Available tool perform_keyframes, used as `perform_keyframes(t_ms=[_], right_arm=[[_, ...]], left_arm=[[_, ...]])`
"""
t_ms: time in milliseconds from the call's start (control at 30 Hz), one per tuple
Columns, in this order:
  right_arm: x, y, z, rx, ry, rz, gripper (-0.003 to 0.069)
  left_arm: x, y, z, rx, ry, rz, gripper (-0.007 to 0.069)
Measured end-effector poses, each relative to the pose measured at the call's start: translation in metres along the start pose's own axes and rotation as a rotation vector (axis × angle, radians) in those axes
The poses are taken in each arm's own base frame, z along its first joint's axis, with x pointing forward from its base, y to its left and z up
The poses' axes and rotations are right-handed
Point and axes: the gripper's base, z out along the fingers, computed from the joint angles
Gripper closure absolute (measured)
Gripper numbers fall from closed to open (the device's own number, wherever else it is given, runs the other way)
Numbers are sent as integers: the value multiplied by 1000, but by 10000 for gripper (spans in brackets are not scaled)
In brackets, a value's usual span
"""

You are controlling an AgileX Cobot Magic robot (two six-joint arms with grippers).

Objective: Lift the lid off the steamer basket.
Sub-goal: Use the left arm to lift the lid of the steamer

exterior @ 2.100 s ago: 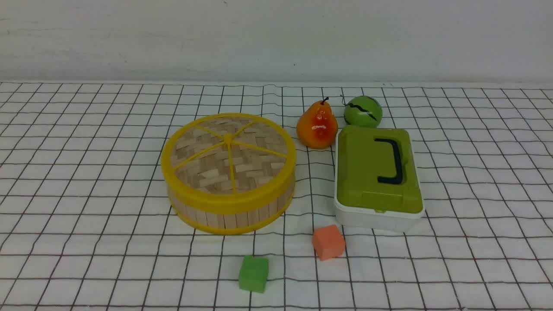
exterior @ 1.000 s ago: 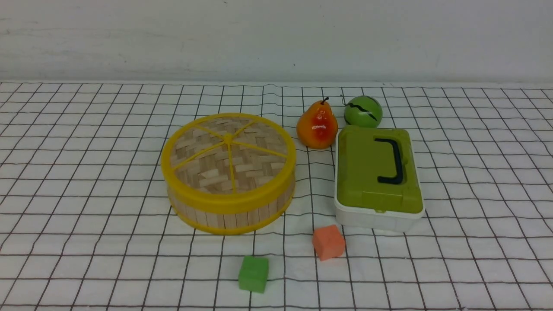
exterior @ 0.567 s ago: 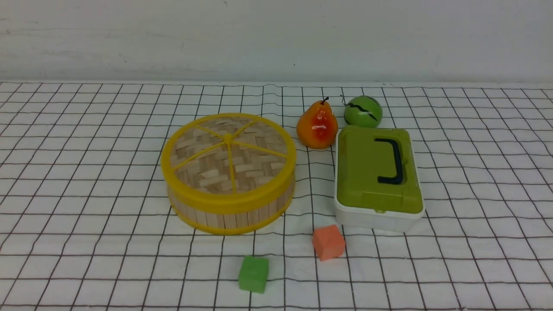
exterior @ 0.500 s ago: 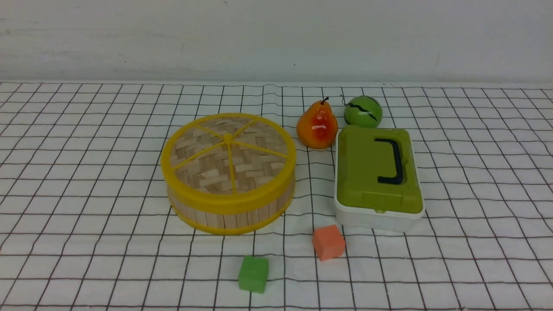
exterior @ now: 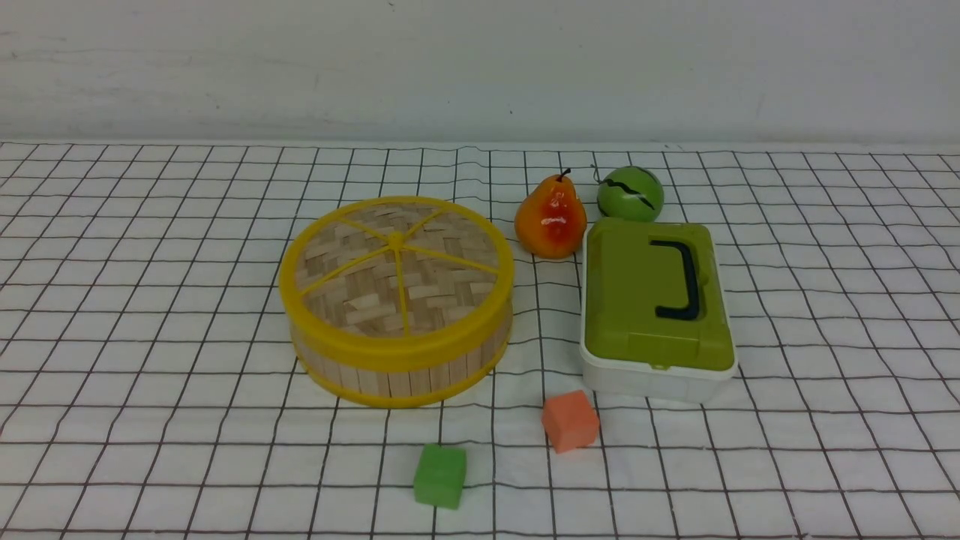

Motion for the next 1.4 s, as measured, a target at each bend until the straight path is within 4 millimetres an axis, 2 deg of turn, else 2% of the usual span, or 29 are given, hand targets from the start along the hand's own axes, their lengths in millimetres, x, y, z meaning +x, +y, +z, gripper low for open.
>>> perform_keyframes(t_ms=[133,267,600,700,867,1033,1100,1133,1167,1233,1300,1367,1400], right_arm=[[0,0,0,0,0,0,419],[0,0,0,0,0,0,419],[0,0,0,0,0,0,419],[0,0,0,0,0,0,419],[0,0,0,0,0,0,419],[0,0,0,0,0,0,419],[0,0,0,0,0,0,419],[0,0,0,0,0,0,419],[0,0,0,0,0,0,419],[0,0,0,0,0,0,419],[0,0,0,0,0,0,419],[0,0,0,0,0,0,419],[0,0,0,0,0,0,419]], left_arm=[[-1,0,0,0,-7,0,536],[-9,0,0,4,-97,0,533],[-51,-2,-15,28,-590,-3,530],[-58,-2,-21,44,-689,-40,527],[-72,-1,-34,142,-881,-276,534],[-101,-5,-51,181,-856,-350,628],[-137,-11,-67,178,-786,-331,637],[-143,-12,-68,168,-741,-320,637],[-161,-15,-66,150,-650,-301,637],[-172,-17,-67,142,-610,-287,637],[-195,-20,-51,107,-448,-249,637],[-205,-21,-30,84,-333,-236,637],[-206,-21,-28,81,-315,-236,637]])
